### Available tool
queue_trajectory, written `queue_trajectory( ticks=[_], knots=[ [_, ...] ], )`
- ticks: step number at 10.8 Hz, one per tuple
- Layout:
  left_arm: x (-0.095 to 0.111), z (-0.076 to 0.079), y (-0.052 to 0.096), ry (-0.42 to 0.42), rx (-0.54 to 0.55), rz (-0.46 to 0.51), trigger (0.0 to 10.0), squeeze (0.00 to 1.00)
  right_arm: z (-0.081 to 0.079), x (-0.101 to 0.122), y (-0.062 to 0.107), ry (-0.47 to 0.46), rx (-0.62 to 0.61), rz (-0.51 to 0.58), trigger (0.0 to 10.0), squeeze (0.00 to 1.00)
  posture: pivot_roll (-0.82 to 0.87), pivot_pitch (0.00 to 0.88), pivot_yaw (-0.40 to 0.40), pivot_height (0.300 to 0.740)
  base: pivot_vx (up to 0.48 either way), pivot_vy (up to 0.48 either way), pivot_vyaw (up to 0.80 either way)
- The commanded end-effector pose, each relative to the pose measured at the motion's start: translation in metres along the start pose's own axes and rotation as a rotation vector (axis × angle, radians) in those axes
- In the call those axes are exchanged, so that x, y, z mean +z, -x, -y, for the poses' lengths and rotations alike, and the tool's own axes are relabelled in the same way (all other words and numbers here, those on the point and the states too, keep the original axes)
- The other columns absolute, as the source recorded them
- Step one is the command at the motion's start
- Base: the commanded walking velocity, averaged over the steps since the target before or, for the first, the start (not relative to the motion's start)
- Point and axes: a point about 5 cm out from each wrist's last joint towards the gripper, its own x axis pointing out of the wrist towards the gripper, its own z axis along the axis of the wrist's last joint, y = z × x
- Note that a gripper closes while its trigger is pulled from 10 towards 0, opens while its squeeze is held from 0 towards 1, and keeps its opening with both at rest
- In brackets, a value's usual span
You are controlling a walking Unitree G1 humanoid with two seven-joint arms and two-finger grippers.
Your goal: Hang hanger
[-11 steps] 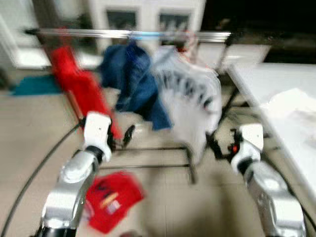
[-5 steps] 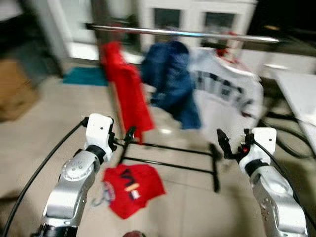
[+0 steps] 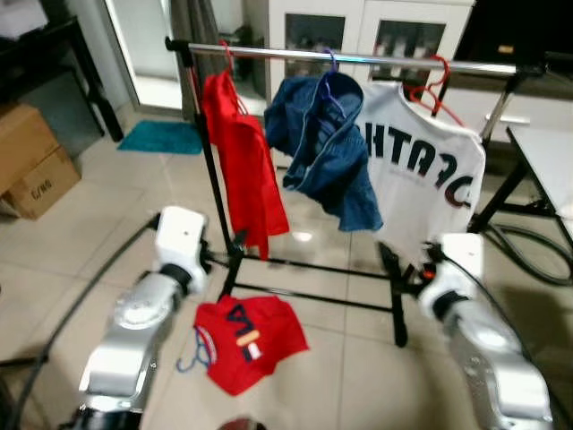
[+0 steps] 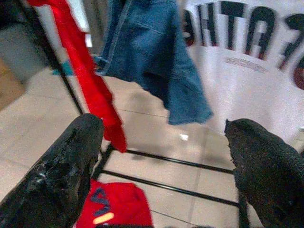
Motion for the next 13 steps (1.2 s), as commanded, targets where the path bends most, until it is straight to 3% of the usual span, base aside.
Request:
queue_trajectory(
  ticks=[1, 3, 7, 12, 13],
  knots=[
    [0.005, -0.0046, 0.0006, -0.008, 0.014, 0.016, 10.0, 0.0, -0.0061, 0.0008, -0.0017, -0.02, 0.015, 0.013, 10.0, 1.0, -0.01, 0.008, -0.004, 0.74, 0.0, 0.0, 0.0],
    [0.0005, -0.007, -0.0018, -0.013, 0.045, -0.01, 10.0, 0.0, -0.0073, 0.0015, -0.0016, -0.062, 0.005, 0.011, 10.0, 1.0, -0.01, 0.007, -0.005, 0.74, 0.0, 0.0, 0.0],
    [0.002, 0.0003, -0.0001, -0.014, -0.002, 0.01, 10.0, 0.0, -0.0097, 0.0023, -0.0025, -0.02, 0.046, 0.011, 10.0, 1.0, -0.01, 0.006, -0.008, 0.74, 0.226, 0.0, 0.0],
    [0.0037, -0.0011, -0.0009, -0.025, -0.008, 0.013, 10.0, 0.0, -0.0142, 0.0037, -0.0063, 0.004, 0.063, 0.016, 10.0, 1.0, 0.0, 0.004, -0.008, 0.74, 0.356, 0.0, 0.8],
    [0.0036, -0.0006, -0.0008, -0.033, -0.012, 0.011, 10.0, 0.0, -0.0131, 0.0045, -0.0073, -0.008, 0.046, 0.029, 10.0, 1.0, 0.0, 0.006, -0.008, 0.74, 0.379, 0.0, 0.0]
  ],
)
